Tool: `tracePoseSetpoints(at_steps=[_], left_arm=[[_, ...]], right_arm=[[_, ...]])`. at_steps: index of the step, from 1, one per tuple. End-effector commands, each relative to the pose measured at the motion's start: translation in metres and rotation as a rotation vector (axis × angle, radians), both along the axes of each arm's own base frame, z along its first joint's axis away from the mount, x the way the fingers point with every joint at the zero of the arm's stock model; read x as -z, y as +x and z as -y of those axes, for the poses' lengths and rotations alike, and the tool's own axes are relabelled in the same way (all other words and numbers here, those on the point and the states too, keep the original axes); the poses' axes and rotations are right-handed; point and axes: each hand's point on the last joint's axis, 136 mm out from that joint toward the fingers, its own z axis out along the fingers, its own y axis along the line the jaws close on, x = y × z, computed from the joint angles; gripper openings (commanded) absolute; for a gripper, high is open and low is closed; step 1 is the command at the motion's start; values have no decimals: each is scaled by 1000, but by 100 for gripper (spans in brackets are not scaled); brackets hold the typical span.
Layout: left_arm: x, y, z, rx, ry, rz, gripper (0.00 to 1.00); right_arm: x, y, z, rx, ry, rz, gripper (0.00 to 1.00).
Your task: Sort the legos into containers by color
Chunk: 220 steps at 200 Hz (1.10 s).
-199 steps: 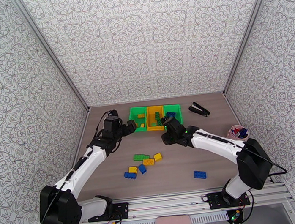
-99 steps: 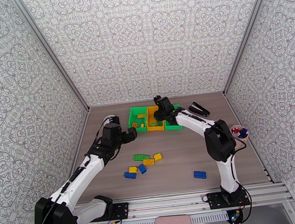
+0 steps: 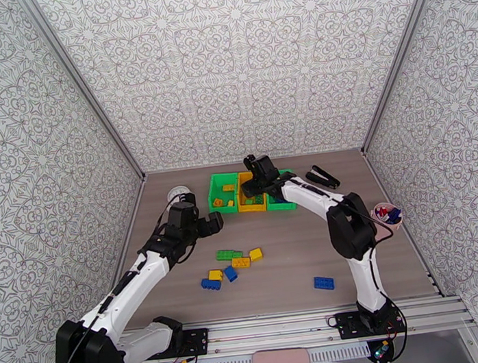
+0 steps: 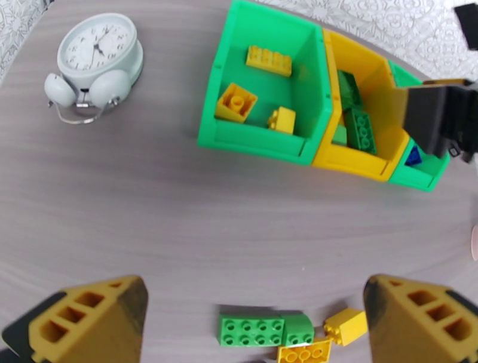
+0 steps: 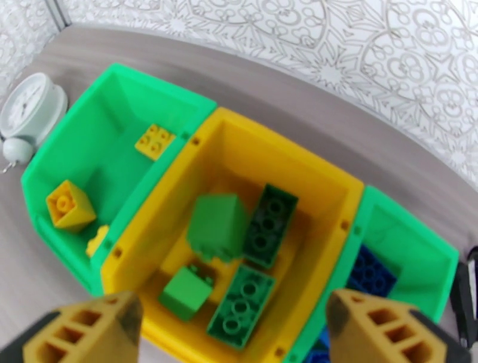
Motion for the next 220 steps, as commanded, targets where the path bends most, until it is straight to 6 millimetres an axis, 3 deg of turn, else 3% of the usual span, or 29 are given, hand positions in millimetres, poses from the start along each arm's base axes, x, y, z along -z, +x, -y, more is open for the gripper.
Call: tracePoseSetpoints(at_steps=[1,26,46,70,89,112,158,220], left_arm=[[5,-10,7,56,9,-37,100],[3,-13,7,75,-2,-33,100],[3,-12,3,62,-28,-44,100],[5,-10,-2,43,-58,-55,100],[7,-7,-5,32,-69,-57,100],[8,-6,-9,22,-72,-59,100],[11,-6,-15,6,-67,-59,100],[15,-8,-19,-4,-69,-64,100]], right_arm=[[-33,-31,-5,-141,71,89,91],[-27,-87,-4,-365,67,125,95],[-8,-141,0,-640,-35,117,95],[17,-188,15,-838,-203,94,96],[31,-213,23,-944,-323,81,97],[40,-226,20,-1019,-411,57,95],[83,-227,10,-1121,-620,-73,91],[113,-237,-37,-1271,-615,-120,87]])
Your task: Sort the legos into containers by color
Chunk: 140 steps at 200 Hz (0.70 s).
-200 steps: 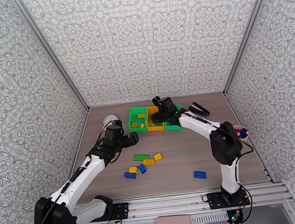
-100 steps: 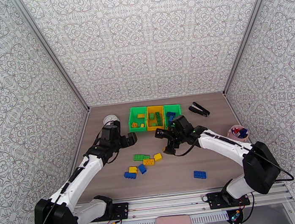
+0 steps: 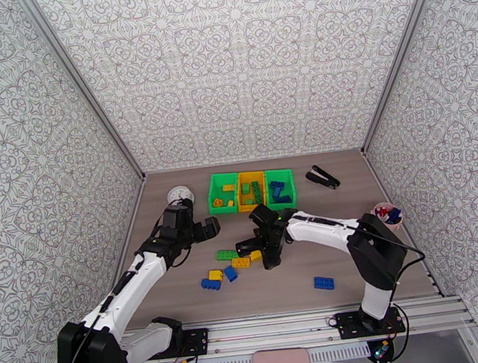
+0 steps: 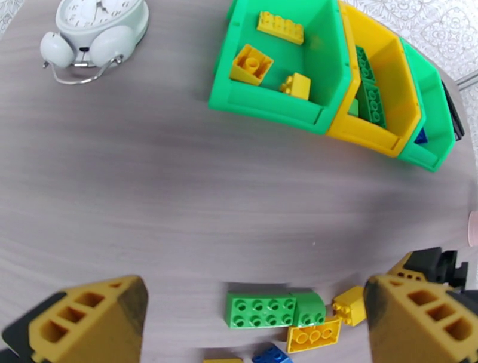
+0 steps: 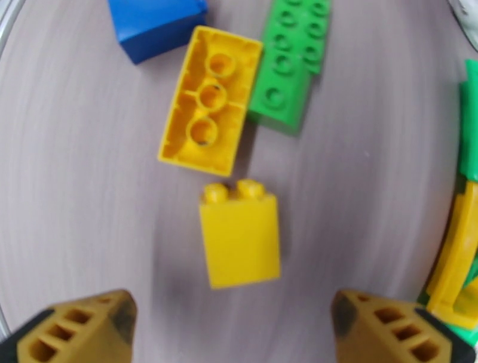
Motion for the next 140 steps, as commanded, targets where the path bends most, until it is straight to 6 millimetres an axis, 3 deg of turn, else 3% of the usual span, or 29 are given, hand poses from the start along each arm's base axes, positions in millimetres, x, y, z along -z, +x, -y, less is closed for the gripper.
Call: tracePoseSetpoints(at_steps=[1,42,86,110,140], left_arm=[[-4,0,-2,-7,-16,17,100],[-4,-1,-5,-13,-7,16,100],[-6,0,-5,-16,-12,23,100],[-7,0,-6,-19,-10,27,100],[-11,1,-8,-26,-2,52,100]], right_arm=[[5,-4,-12,-57,-22,-26,87],[19,-2,-19,-61,-59,-58,76],[20,5,-17,-36,-76,-35,48],[17,5,-15,-15,-70,-29,24],[3,11,-15,41,0,12,16]])
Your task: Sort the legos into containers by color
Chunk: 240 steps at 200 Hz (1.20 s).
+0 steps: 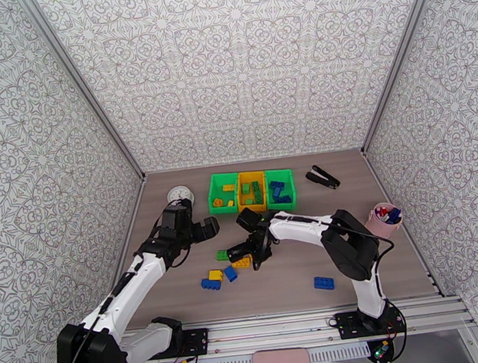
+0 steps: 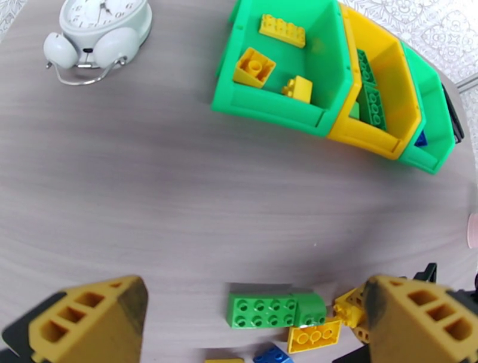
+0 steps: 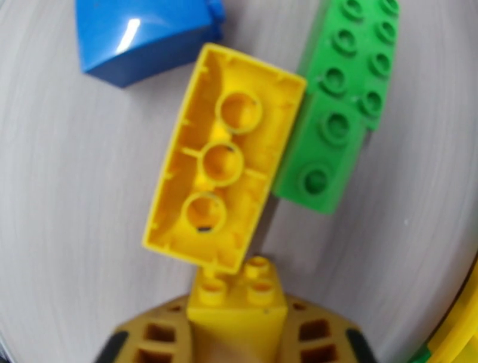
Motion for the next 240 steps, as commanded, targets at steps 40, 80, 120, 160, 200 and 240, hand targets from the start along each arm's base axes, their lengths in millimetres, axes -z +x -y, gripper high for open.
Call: tracePoseSetpoints(at_steps=[40,80,120,160,200,240], left_arm=[[-5,3,-8,-23,42,148,100],[-12,-2,-1,1,61,265,100],[-11,-13,7,43,70,330,100],[-11,-20,6,40,71,348,100],[-7,-23,1,20,89,330,100],[-6,-23,-2,-4,89,322,100]], right_arm=[[-91,45,-20,254,461,179,13],[-163,112,-11,632,837,234,12],[-176,171,-22,907,887,215,12],[-164,211,-62,933,893,141,15],[-133,250,-75,1087,866,118,16],[-106,273,-84,1192,858,67,18]])
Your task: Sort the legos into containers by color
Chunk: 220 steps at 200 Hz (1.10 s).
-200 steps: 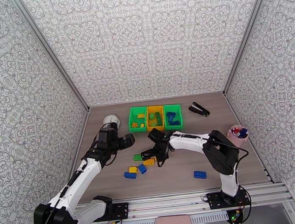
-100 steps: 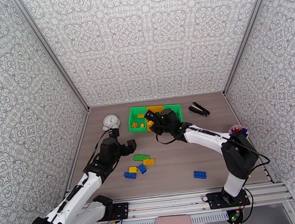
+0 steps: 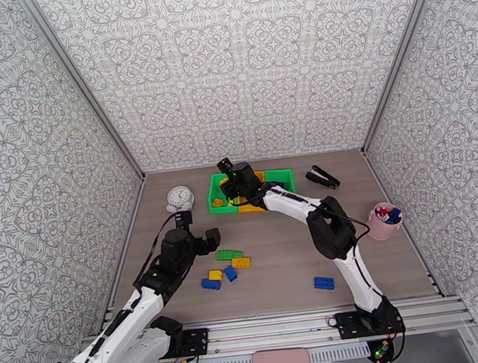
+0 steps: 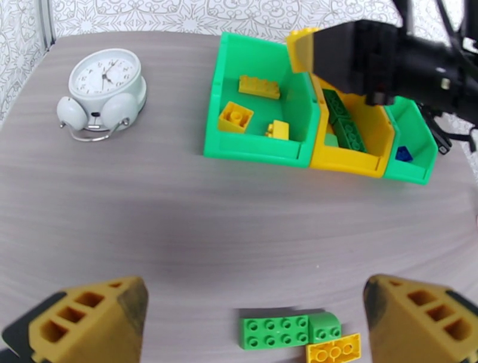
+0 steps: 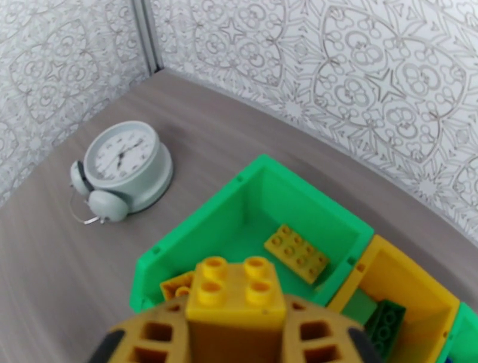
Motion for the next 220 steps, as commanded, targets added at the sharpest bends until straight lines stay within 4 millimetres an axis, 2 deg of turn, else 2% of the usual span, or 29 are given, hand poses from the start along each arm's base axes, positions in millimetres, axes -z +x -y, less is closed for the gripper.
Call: tracePoseSetpoints(at_steps=[1,25,35,40,45,69,93,118,144,169,202,220], left_arm=[[3,-2,-5,-30,10,-1,100],[4,-3,-8,-53,-6,-14,100],[3,-4,-7,-47,-10,-15,100],[3,-5,-7,-44,-11,-16,100],[2,-6,-6,-38,-10,-18,100],[3,-10,-9,-45,7,-50,100],[9,-17,-13,-52,50,-134,100],[17,-31,-14,-48,101,-260,100],[29,-53,-14,-45,157,-404,100],[41,-66,-7,-16,199,-502,100],[63,-67,13,19,158,-606,99],[76,-64,24,35,123,-635,91]], right_arm=[[14,12,2,77,19,-68,18],[14,16,2,87,5,-73,23],[8,14,4,85,3,-65,35],[3,13,5,81,6,-57,48],[-3,12,6,79,11,-47,55],[-29,1,14,64,27,4,69],[-54,-20,26,29,53,75,82],[-68,-56,39,-84,52,178,94],[-71,-89,65,-119,7,240,100],[-67,-115,90,-112,-35,245,100],[-45,-134,115,-80,-80,202,100],[-33,-142,121,-72,-85,171,100]])
